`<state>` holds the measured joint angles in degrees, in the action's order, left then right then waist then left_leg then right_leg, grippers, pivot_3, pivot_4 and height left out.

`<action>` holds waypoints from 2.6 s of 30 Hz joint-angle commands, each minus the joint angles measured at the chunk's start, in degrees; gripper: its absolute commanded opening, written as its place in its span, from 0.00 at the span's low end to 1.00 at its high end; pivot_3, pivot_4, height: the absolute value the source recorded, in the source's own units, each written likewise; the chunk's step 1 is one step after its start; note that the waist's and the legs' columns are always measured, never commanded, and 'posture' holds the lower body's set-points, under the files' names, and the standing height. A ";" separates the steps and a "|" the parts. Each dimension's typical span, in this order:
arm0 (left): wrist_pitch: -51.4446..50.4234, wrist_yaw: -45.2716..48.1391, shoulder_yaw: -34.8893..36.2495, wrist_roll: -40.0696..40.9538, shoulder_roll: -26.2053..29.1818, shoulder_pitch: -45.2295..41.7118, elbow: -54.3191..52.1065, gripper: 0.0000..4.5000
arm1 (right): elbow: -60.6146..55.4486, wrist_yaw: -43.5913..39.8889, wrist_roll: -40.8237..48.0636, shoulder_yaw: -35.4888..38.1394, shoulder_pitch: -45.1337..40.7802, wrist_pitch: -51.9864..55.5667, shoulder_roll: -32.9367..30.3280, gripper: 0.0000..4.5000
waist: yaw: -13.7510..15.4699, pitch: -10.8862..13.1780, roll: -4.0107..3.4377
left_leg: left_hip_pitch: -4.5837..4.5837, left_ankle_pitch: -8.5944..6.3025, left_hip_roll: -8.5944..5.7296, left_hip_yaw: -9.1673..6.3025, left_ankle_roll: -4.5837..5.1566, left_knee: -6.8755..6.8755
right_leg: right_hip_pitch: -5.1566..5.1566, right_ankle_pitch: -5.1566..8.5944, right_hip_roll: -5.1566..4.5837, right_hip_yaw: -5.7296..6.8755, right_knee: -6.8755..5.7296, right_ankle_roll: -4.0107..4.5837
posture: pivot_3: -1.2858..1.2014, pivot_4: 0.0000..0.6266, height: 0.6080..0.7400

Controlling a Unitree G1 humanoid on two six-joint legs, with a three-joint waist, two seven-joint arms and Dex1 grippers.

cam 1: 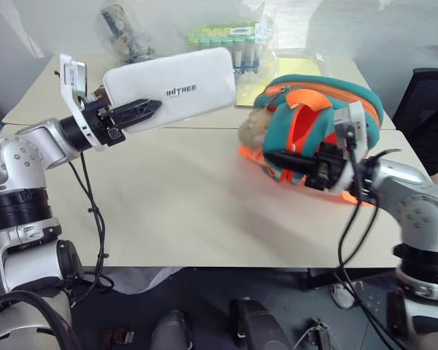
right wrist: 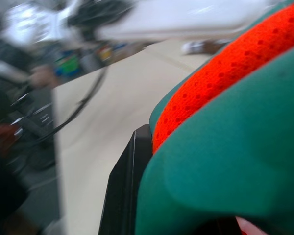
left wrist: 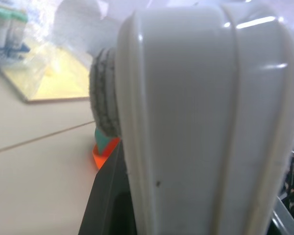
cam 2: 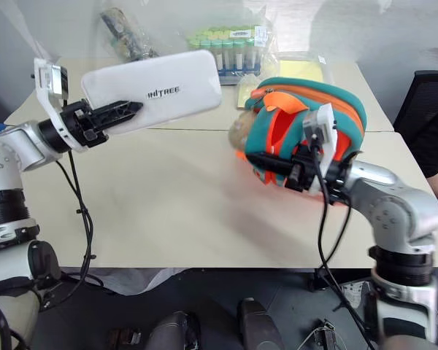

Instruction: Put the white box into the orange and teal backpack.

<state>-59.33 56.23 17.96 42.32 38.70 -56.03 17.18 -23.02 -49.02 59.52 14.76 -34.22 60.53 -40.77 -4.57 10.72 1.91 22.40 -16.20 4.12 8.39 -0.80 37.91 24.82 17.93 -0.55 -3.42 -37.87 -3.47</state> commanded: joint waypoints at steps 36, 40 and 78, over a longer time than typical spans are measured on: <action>48.61 13.69 -33.49 -34.76 -23.25 -11.17 15.70 0.28 | 1.82 6.05 13.91 1.07 3.06 0.66 -8.23 0.01 | 2.97 0.00 0.02 | 0.46 -0.11 -0.17 -0.12 0.47 0.27 | 0.16 -0.10 -0.07 -0.07 0.18 -0.20 | 0.52 0.24 1.00; 49.89 6.99 -34.40 -39.29 -27.75 -13.15 20.76 0.36 | 1.02 7.12 13.12 0.70 3.84 -0.10 -7.14 0.00 | 2.72 0.00 0.02 | 0.86 -0.06 -0.28 -0.01 0.56 0.31 | 0.60 -0.16 -0.12 -0.22 0.14 -0.30 | 0.52 0.24 1.00; 21.80 10.33 -23.79 -14.80 -11.26 1.41 -19.81 0.62 | -2.73 14.79 15.76 2.45 10.28 -2.95 -5.21 0.00 | 1.51 0.00 -0.01 | 0.74 0.22 -0.18 -0.14 0.32 0.27 | 0.61 -0.16 -0.06 -0.16 -0.20 -0.20 | 0.52 0.24 1.00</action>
<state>-37.32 66.62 -7.09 25.64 27.27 -54.39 0.00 -24.50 -34.14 75.23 15.73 -23.85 59.07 -46.22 -3.06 10.73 1.90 23.14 -15.98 3.95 8.25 -0.48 38.17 25.43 17.76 -0.61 -3.57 -38.06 -3.67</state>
